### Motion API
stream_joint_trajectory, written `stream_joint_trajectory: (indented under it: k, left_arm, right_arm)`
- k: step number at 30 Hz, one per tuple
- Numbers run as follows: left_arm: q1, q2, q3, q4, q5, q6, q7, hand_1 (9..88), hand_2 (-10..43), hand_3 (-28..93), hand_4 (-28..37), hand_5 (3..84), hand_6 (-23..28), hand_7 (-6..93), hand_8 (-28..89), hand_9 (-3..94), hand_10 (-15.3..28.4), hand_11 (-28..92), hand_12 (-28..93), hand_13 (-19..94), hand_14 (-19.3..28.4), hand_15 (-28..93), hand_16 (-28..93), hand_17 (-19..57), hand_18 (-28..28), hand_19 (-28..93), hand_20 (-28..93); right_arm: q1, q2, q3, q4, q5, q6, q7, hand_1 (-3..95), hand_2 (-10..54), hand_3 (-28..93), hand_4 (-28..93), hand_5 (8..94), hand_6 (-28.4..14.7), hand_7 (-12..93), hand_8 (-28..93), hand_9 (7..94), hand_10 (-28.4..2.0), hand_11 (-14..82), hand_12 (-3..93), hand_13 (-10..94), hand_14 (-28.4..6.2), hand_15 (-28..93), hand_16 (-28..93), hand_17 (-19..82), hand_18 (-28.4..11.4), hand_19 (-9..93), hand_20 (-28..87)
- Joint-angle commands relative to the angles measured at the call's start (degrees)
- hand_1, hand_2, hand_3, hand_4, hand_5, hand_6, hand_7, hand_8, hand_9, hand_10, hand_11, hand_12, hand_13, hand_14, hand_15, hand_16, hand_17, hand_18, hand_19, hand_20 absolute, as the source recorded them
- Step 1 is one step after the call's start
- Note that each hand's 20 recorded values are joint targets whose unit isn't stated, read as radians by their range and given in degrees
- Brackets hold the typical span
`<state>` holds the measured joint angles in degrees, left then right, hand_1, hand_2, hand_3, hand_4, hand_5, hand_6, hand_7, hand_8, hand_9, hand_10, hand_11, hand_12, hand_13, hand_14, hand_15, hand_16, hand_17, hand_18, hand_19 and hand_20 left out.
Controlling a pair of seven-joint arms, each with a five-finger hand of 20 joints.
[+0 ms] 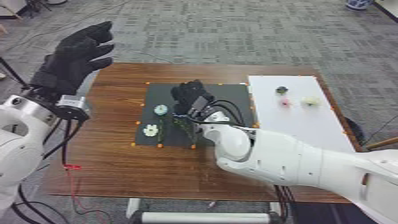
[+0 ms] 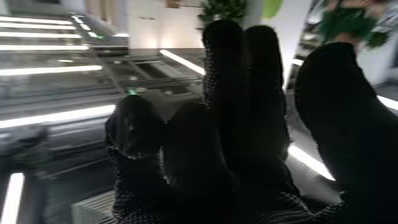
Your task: Arrange flowers
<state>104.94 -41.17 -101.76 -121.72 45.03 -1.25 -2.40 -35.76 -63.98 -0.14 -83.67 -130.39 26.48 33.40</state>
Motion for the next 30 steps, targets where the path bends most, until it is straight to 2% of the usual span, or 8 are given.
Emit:
stream_joint_trajectory:
  k: [1, 3, 6, 8, 11, 15, 19, 30]
  left_arm:
    - [6.1, -2.09, -4.55, -1.96, 0.25, 0.77, 0.08, 24.9, -5.2, 69, -27.6, 21.9, 1.4, 15.4, -7, 16.0, 9.3, 14, 20, 6, 12.6, 34, -3, -13.5, 19.6, 38, 9]
    - [9.0, -2.88, -6.76, -2.87, 0.3, 1.25, 0.11, 24.8, -5.3, 70, -27.5, 21.8, 1.3, 15.5, -7, 16.0, 9.3, 14, 20, 6, 12.6, 34, -3, -13.5, 19.6, 38, 9]
    - [12.7, -4.0, -9.33, -3.95, 0.34, 1.82, 0.48, 24.9, -5.3, 70, -27.6, 21.8, 1.3, 15.5, -7, 16.0, 9.2, 14, 20, 6, 12.6, 34, -3, -13.5, 19.6, 38, 9]
    - [14.1, -4.56, -10.1, -4.27, 0.43, 2.18, 0.58, 24.9, -5.3, 70, -27.6, 21.8, 1.3, 15.5, -7, 16.0, 9.2, 14, 20, 6, 12.6, 34, -3, -13.5, 19.6, 38, 9]
    - [15.9, -5.71, -10.6, -4.74, 0.35, 2.75, 1.01, 24.9, -5.3, 70, -27.6, 21.8, 1.3, 15.4, -7, 16.0, 9.2, 14, 20, 6, 12.6, 34, -3, -13.6, 19.6, 38, 9]
    - [14.8, -5.98, -8.97, -4.33, 0.36, 2.44, 1.26, 24.9, -5.4, 70, -27.6, 21.8, 1.3, 15.4, -7, 16.0, 9.2, 14, 20, 6, 12.7, 34, -3, -13.6, 19.6, 38, 9]
    - [13.8, -5.85, -8.12, -4.21, 0.42, 2.24, 1.14, 24.9, -5.4, 70, -27.7, 21.8, 1.2, 15.5, -7, 15.9, 9.2, 14, 20, 6, 12.7, 34, -3, -13.5, 19.7, 38, 9]
    - [16.5, -7.23, -10.91, -4.85, 0.42, 4.13, 1.78, 24.8, -5.3, 70, -27.7, 21.8, 1.3, 15.5, -7, 15.9, 9.2, 14, 20, 6, 12.7, 34, -3, -13.5, 19.7, 38, 9]
  right_arm:
    - [-7.3, 17.5, 15.3, -8.8, 0.6, -4.4, 4.9, 30.3, -9.5, 88, -28, 54.8, 0.5, 30, -16, 59.9, -9.4, 31.6, 24.2, 73, -4.6, 90, 32, 39, -20.3, 93, 54]
    - [-11.8, 21.0, 23.2, -9.6, 2.4, -10.8, 3.4, 27.9, -9.5, 88, -28, 44.9, -3.0, 27, -14, 48.7, -12.0, 28.6, 22.7, 65, -6.7, 88, 29, 33, -20.7, 89, 52]
    - [-17.1, 25.0, 31.1, -9.5, 5.5, -14.7, 2.8, 25.3, -9.5, 89, -28, 31.1, -7.3, 21, -11, 34.3, -15.0, 22.6, 21.7, 54, -9.4, 86, 24, 29, -20.9, 84, 50]
    - [-20.8, 27.0, 36.3, -9.6, 7.4, -18.7, 2.9, 24.6, -9.5, 88, -28, 25.1, -9.2, 16, -8, 27.6, -16.2, 18.1, 22.0, 50, -10.7, 86, 22, 27, -21.1, 83, 50]
    - [-22.9, 28.2, 38.2, -8.5, 7.4, -19.1, 2.2, 24.2, -9.5, 88, -28, 21.2, -10.7, 12, -7, 22.7, -16.9, 14.6, 22.4, 46, -11.7, 85, 20, 25, -20.8, 81, 49]
    - [-22.6, 29.3, 35.4, -7.1, 7.8, -17.2, 3.1, 24.3, -9.5, 88, -28, 23.0, -9.9, 12, -6, 25.4, -15.4, 13.8, 22.3, 48, -11.7, 85, 19, 25, -21.0, 81, 49]
    - [-22.2, 29.3, 33.5, -5.6, 6.5, -17.0, 4.3, 24.5, -9.5, 88, -28, 31.0, -9.8, 15, -8, 31.7, -13.4, 16.3, 21.1, 50, -11.1, 85, 20, 27, -21.3, 83, 50]
    - [-21.7, 27.7, 32.9, -4.4, 7.0, -15.7, 2.6, 27.3, -9.5, 85, -28, 43.2, -6.5, 20, -11, 45.4, -11.8, 21.1, 19.3, 57, -9.2, 85, 21, 29, -21.4, 85, 51]
